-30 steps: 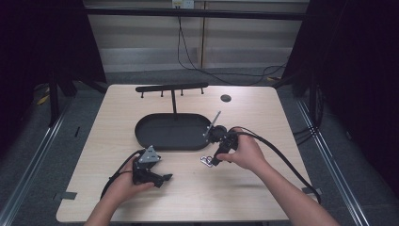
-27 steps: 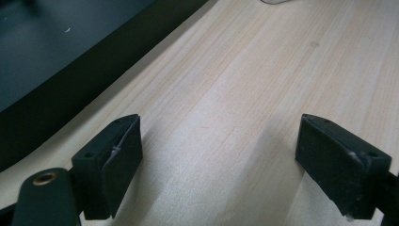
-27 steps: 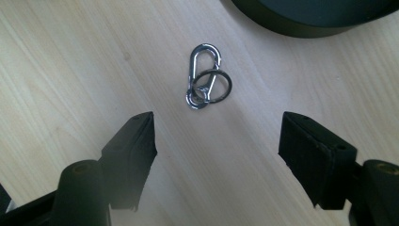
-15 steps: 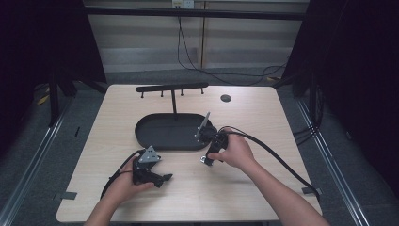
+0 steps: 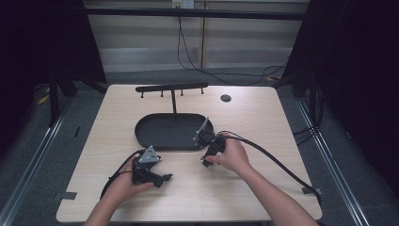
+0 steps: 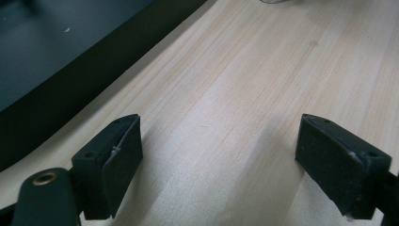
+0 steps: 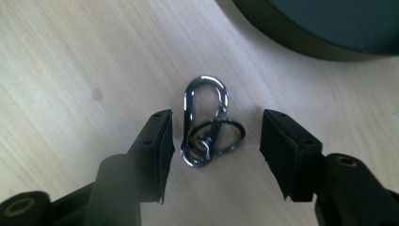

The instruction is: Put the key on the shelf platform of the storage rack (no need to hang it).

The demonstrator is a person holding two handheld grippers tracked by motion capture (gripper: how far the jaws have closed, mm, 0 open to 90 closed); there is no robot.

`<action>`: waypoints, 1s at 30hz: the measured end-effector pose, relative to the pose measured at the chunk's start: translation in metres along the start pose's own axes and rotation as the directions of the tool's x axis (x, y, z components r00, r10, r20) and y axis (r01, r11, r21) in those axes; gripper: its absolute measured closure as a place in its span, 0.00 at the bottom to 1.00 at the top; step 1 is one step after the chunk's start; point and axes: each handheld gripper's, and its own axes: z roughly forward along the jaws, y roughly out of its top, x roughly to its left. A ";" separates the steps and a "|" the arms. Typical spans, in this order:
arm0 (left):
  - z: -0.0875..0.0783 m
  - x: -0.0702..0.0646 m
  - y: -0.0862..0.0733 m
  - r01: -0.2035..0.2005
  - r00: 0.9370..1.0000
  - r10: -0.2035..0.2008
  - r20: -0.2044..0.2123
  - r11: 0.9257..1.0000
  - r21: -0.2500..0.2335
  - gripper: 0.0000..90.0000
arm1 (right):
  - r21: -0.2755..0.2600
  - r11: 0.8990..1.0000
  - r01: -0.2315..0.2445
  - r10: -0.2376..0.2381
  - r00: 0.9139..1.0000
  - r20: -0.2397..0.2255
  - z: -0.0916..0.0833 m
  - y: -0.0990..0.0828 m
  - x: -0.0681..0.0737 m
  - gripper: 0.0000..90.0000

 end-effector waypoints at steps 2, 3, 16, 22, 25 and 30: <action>0.000 0.000 0.000 -0.002 1.000 0.002 0.002 1.000 0.002 0.17 | -0.003 1.000 -0.005 0.005 1.000 -0.002 0.003 0.001 0.002 0.53; 0.000 0.000 0.000 -0.002 1.000 0.002 0.002 1.000 0.002 0.17 | 0.004 1.000 0.004 -0.004 1.000 -0.003 0.004 0.002 0.001 0.55; 0.000 0.000 0.000 -0.002 1.000 0.002 0.002 1.000 0.002 0.17 | -0.011 1.000 -0.003 0.003 1.000 0.019 0.005 0.002 0.007 0.70; 0.000 0.000 0.000 -0.001 1.000 0.001 0.002 1.000 0.003 0.17 | -0.013 1.000 0.005 -0.005 1.000 0.010 0.001 0.002 0.007 0.70; 0.000 0.000 0.000 -0.002 1.000 0.002 0.001 1.000 0.003 0.17 | -0.021 1.000 0.003 -0.003 1.000 0.007 -0.005 0.001 0.005 0.70; 0.000 0.000 0.000 -0.001 1.000 0.001 0.002 1.000 0.003 0.17 | -0.044 0.999 -0.006 0.006 1.000 -0.002 -0.015 -0.001 0.001 0.70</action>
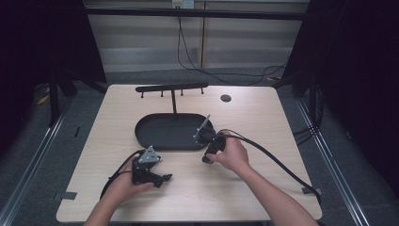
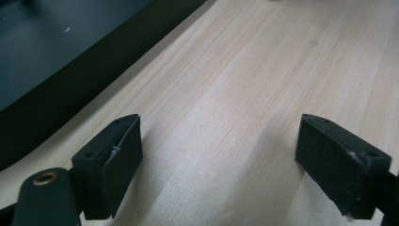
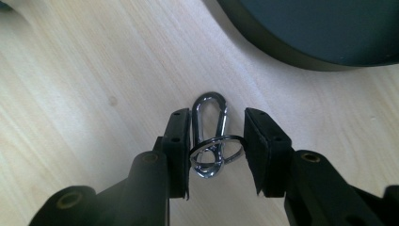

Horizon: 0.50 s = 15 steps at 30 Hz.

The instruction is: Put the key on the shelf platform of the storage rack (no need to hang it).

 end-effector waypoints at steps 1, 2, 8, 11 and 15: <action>0.000 0.000 0.000 -0.001 1.000 0.001 -0.002 1.000 0.000 0.17 | 0.001 1.000 0.000 0.000 1.000 -0.006 -0.004 0.000 -0.001 0.70; 0.000 0.000 0.000 0.000 1.000 0.000 0.000 1.000 0.000 0.17 | -0.005 1.000 -0.007 0.007 1.000 -0.008 -0.007 -0.001 -0.002 0.70; 0.000 0.000 0.000 0.000 1.000 0.000 0.000 1.000 0.000 0.17 | -0.009 1.000 -0.012 0.012 1.000 -0.011 -0.019 -0.003 -0.006 0.70; 0.000 0.000 0.000 -0.001 1.000 0.001 -0.001 1.000 0.000 0.17 | -0.017 1.000 -0.015 0.014 1.000 -0.012 -0.023 -0.004 -0.007 0.70; 0.000 0.000 0.000 0.003 1.000 -0.003 -0.001 1.000 -0.002 0.17 | -0.013 1.000 -0.009 0.009 1.000 -0.005 -0.034 -0.001 -0.005 0.70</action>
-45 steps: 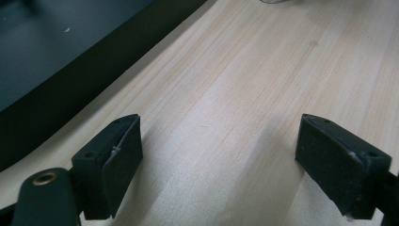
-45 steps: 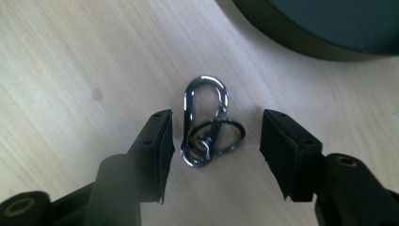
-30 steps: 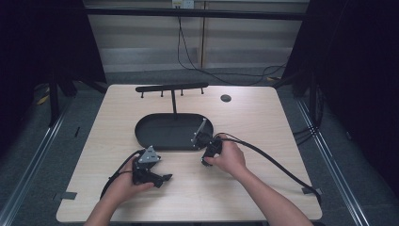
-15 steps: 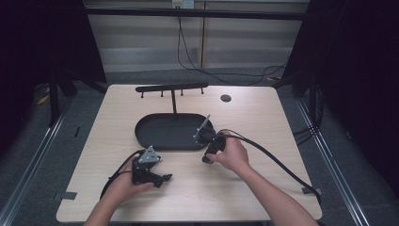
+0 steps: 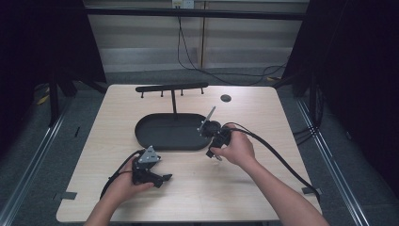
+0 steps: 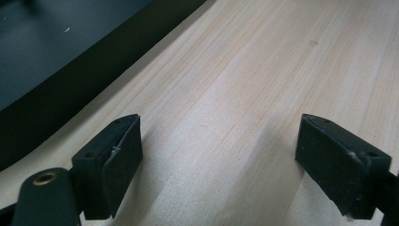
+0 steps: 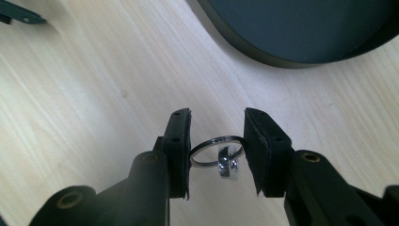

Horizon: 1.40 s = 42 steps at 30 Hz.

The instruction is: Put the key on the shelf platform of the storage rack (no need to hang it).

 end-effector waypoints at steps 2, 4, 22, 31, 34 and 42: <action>0.000 0.000 0.000 0.000 1.000 0.000 0.001 1.000 0.000 0.17 | -0.007 1.000 0.003 -0.003 1.000 -0.004 -0.002 0.001 0.000 0.70; 0.000 0.000 0.000 -0.002 1.000 0.002 0.001 1.000 0.002 0.17 | -0.013 1.000 0.004 -0.004 1.000 -0.008 -0.007 0.003 0.001 0.70; 0.000 0.000 0.000 0.000 1.000 0.000 0.005 1.000 -0.003 0.17 | -0.021 1.000 -0.016 0.016 1.000 0.002 -0.035 0.020 -0.008 0.70; 0.000 0.000 0.000 -0.001 1.000 0.001 0.003 1.000 -0.004 0.17 | -0.040 0.999 -0.022 0.022 1.000 -0.005 -0.046 0.029 -0.010 0.70; 0.000 0.000 0.000 -0.001 1.000 0.001 0.006 1.000 -0.003 0.17 | -0.048 0.999 -0.024 0.025 1.000 0.017 -0.046 0.032 -0.010 0.70; 0.000 0.000 0.000 0.004 1.000 -0.004 0.008 1.000 -0.007 0.17 | -0.056 0.997 -0.054 0.054 0.999 0.003 -0.039 0.038 -0.020 0.70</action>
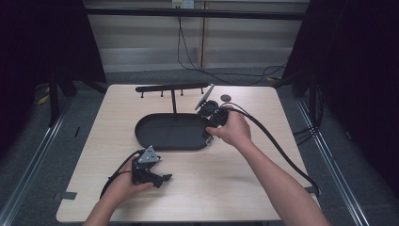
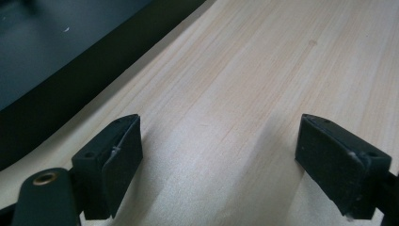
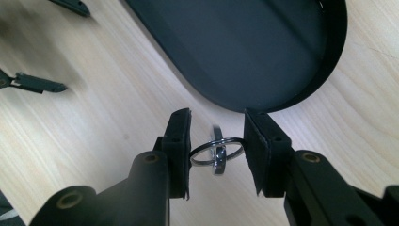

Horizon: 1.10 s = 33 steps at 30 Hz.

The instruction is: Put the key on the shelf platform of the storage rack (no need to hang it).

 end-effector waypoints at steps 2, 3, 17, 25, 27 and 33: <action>0.000 0.000 0.000 -0.005 1.000 0.005 -0.001 1.000 0.004 0.17 | -0.001 1.000 -0.022 0.022 1.000 0.001 0.003 0.002 -0.004 0.70; 0.000 0.000 0.000 -0.005 1.000 0.005 -0.001 1.000 0.004 0.17 | -0.002 1.000 -0.022 0.022 1.000 0.000 0.003 0.003 -0.006 0.70; 0.000 0.000 0.000 -0.002 1.000 0.002 -0.001 1.000 0.002 0.17 | -0.013 0.999 -0.036 0.036 0.999 -0.001 0.009 0.012 -0.008 0.70; 0.000 0.000 0.000 -0.002 1.000 0.002 -0.001 1.000 0.002 0.17 | -0.011 1.000 -0.019 0.020 1.000 0.011 0.005 0.025 -0.003 0.70; 0.000 0.000 0.000 -0.002 1.000 0.002 -0.001 1.000 0.001 0.17 | -0.016 0.999 -0.043 0.043 0.999 0.004 0.007 0.028 -0.007 0.70; 0.000 0.000 0.000 -0.002 1.000 0.002 -0.002 1.000 0.001 0.17 | -0.032 0.997 -0.072 0.072 0.997 0.001 0.014 0.032 -0.013 0.70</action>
